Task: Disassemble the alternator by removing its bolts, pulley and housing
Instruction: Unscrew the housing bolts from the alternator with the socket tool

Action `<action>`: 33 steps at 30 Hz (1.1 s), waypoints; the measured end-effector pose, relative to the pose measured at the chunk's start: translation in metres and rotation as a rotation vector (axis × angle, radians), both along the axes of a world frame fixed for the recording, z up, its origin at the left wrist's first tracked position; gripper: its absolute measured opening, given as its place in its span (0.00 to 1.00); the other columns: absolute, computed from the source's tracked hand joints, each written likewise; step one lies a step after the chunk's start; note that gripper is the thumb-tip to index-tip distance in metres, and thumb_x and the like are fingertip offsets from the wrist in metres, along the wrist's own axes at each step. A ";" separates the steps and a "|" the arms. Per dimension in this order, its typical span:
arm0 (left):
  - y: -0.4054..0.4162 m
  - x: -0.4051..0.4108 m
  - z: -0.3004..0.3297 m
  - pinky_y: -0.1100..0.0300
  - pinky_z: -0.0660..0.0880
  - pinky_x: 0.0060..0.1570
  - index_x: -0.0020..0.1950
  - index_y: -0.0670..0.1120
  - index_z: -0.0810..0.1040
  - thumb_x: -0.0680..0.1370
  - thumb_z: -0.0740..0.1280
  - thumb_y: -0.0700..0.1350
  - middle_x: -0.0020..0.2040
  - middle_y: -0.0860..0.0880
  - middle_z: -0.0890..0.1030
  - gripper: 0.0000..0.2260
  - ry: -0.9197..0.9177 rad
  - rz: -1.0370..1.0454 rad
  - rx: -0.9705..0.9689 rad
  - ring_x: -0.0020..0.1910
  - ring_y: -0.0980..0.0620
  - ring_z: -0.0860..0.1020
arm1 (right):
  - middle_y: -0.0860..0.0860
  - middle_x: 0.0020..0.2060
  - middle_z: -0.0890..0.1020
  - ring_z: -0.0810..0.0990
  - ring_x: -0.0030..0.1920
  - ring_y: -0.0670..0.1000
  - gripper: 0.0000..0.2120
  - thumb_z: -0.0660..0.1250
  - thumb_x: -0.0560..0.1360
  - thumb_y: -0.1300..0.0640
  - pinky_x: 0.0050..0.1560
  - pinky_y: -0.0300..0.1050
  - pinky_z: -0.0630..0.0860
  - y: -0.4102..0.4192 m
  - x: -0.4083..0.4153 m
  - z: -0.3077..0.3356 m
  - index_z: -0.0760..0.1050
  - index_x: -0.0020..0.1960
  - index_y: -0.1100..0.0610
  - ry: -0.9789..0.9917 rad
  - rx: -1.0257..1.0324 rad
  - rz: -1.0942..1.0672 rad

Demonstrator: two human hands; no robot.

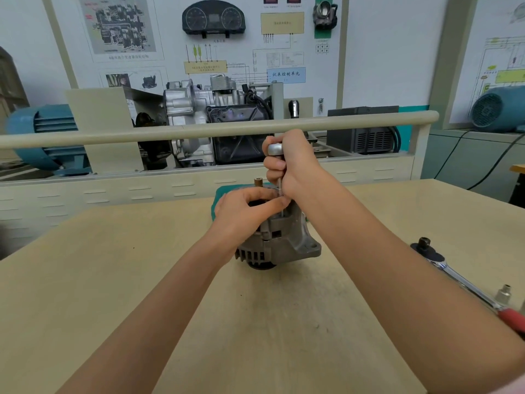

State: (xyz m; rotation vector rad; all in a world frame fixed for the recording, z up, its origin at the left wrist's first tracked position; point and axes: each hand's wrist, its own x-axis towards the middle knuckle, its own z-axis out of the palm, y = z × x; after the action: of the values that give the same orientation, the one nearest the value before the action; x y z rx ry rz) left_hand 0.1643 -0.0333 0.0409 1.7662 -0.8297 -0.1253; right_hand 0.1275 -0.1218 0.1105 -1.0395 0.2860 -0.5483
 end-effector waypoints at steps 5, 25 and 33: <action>0.005 0.000 0.001 0.51 0.72 0.65 0.58 0.52 0.83 0.75 0.71 0.48 0.53 0.56 0.84 0.12 -0.004 -0.055 0.003 0.56 0.56 0.79 | 0.44 0.21 0.71 0.55 0.15 0.42 0.12 0.50 0.78 0.62 0.17 0.33 0.50 -0.007 -0.004 0.000 0.68 0.39 0.56 -0.024 -0.001 0.190; 0.008 0.000 0.003 0.52 0.74 0.63 0.57 0.50 0.83 0.76 0.70 0.48 0.51 0.55 0.85 0.11 0.018 -0.074 -0.010 0.53 0.56 0.81 | 0.45 0.21 0.71 0.56 0.15 0.42 0.13 0.50 0.79 0.63 0.17 0.33 0.50 -0.008 -0.006 0.002 0.67 0.37 0.56 -0.020 0.005 0.210; -0.003 -0.003 -0.002 0.41 0.74 0.59 0.35 0.55 0.80 0.71 0.71 0.46 0.39 0.53 0.84 0.05 -0.050 0.083 -0.046 0.49 0.47 0.81 | 0.51 0.29 0.73 0.64 0.19 0.43 0.08 0.48 0.81 0.63 0.17 0.33 0.59 0.013 0.006 -0.005 0.66 0.53 0.61 -0.213 0.108 -0.365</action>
State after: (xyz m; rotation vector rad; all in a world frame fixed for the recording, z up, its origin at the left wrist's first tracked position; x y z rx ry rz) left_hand 0.1611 -0.0360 0.0393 1.7633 -0.7871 -0.0071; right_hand 0.1338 -0.1087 0.1058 -0.8195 0.3147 -0.9552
